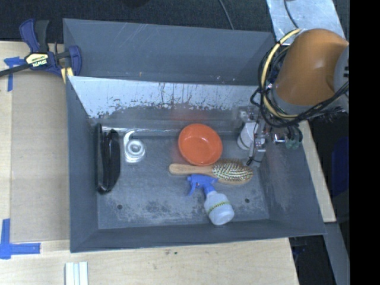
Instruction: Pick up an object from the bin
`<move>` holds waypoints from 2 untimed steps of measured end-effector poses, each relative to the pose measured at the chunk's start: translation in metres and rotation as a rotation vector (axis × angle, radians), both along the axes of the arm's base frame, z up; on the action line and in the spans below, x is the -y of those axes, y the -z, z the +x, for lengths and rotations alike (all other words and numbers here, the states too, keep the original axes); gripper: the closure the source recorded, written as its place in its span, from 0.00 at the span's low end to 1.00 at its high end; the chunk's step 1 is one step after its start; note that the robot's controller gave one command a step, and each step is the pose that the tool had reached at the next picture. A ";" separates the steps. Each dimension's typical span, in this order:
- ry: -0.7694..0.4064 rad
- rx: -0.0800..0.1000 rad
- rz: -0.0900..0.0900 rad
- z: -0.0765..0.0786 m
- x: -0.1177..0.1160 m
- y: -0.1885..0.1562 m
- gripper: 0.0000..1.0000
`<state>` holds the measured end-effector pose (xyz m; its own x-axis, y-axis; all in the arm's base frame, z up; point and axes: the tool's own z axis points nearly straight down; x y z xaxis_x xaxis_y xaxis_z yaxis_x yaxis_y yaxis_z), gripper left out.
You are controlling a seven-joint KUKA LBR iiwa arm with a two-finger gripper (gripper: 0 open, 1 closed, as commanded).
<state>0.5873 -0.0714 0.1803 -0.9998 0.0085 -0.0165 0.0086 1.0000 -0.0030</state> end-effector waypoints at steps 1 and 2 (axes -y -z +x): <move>0.001 -0.011 0.005 -0.027 -0.037 0.060 0.00; 0.173 0.017 0.001 -0.007 -0.003 0.066 0.00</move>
Offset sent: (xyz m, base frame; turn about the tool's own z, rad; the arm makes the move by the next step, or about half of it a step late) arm -0.0078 0.0040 -0.0663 0.1705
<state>0.5807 -0.0681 0.1147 -0.9830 0.1806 -0.0330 0.1807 0.9835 -0.0002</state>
